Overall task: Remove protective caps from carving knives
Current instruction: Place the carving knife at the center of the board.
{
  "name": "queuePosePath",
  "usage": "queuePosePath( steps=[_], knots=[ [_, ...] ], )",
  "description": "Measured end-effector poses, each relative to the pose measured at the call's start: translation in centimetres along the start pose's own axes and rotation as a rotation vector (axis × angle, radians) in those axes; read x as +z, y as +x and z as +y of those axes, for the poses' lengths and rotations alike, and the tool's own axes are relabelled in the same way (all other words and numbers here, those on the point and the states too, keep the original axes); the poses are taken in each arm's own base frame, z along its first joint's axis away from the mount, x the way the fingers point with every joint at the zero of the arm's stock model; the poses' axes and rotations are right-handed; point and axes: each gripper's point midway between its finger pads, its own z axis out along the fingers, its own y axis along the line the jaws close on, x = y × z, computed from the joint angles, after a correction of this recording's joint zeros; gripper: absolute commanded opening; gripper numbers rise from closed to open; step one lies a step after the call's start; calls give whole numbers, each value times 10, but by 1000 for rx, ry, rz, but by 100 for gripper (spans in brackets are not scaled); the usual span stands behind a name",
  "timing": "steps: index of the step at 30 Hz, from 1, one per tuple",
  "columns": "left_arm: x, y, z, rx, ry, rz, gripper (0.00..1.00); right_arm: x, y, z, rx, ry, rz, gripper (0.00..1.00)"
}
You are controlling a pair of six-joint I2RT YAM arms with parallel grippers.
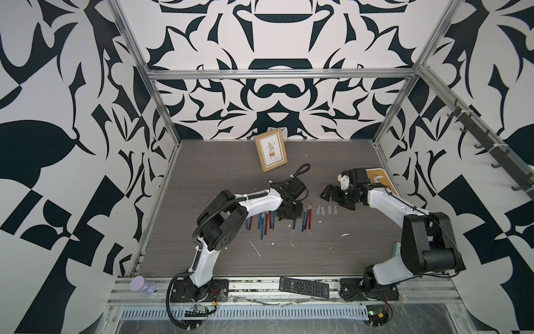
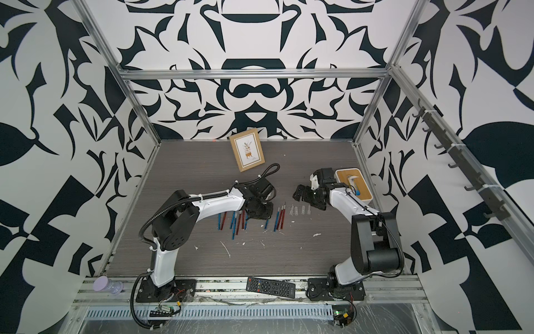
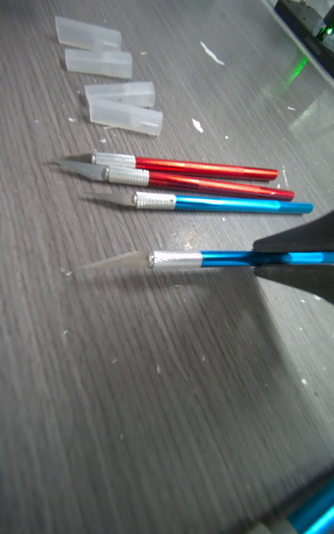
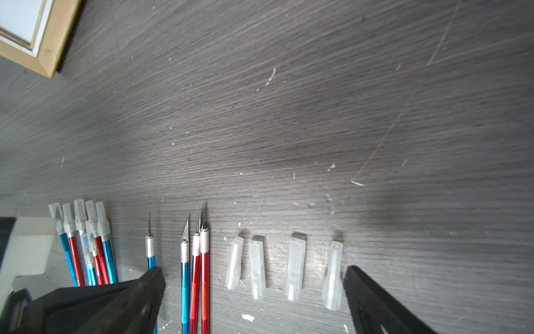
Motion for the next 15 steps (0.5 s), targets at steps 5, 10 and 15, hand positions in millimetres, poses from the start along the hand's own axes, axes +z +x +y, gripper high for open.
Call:
queuePosePath(
  steps=[5,10,15],
  knots=[
    [2,3,3,-3,-12,16,11,0,0,0,1,-6,-1,100],
    [4,4,4,-1,-17,21,16,0,-1,0,1,-7,-2,100],
    [4,3,3,0,-18,21,21,0,-1,0,1,-7,-2,100]
  ],
)
